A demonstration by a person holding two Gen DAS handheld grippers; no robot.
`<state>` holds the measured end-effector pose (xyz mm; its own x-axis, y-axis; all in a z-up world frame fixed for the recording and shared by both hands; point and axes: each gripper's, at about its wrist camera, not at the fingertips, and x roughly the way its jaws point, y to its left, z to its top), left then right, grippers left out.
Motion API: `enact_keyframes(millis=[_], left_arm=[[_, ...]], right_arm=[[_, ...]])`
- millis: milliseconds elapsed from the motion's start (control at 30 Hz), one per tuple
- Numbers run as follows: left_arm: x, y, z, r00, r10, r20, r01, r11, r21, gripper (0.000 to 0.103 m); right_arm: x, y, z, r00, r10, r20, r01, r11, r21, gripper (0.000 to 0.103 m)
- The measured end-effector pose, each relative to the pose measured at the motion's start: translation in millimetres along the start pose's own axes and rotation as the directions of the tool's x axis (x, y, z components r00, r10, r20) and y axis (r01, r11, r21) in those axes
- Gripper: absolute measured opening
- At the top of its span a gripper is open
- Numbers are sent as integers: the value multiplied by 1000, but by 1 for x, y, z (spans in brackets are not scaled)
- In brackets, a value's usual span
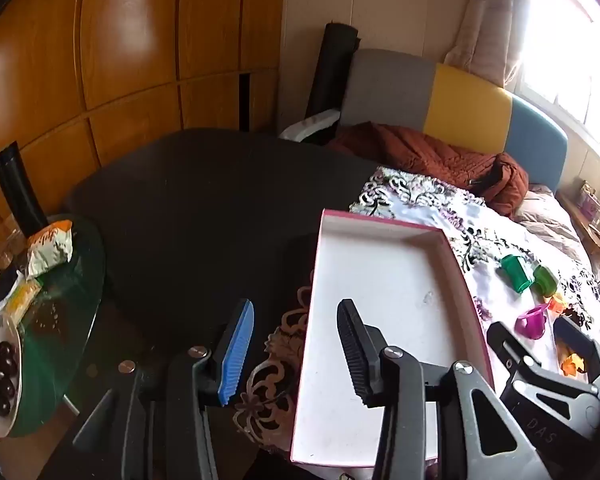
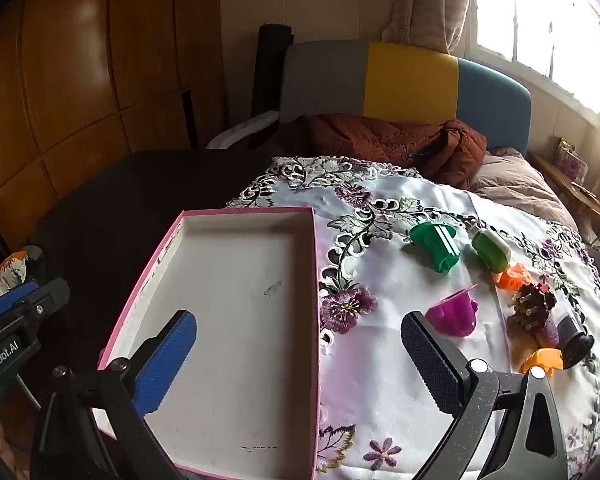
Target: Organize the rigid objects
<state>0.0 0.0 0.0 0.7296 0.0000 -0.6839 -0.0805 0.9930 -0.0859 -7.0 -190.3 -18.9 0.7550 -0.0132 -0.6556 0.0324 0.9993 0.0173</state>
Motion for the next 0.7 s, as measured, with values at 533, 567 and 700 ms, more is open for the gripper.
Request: enact_keyframes(millis=[533,567,700], left_arm=[[14,-6,-5,999,22,-32,-21,999,40,44],[15,-6,-5,999,23,-34,-22,999,43,44],[17,-7,-2,999,23,-34,-21,999,43,45]], right_arm=[[2,-7,-9,1000,9,-28,-8,1000,18,103],[3,-7,-8,1000,6,-27,-6,1000,14,103],[3,-5,-4,1000,-7,-12,7,1000,-18,103]])
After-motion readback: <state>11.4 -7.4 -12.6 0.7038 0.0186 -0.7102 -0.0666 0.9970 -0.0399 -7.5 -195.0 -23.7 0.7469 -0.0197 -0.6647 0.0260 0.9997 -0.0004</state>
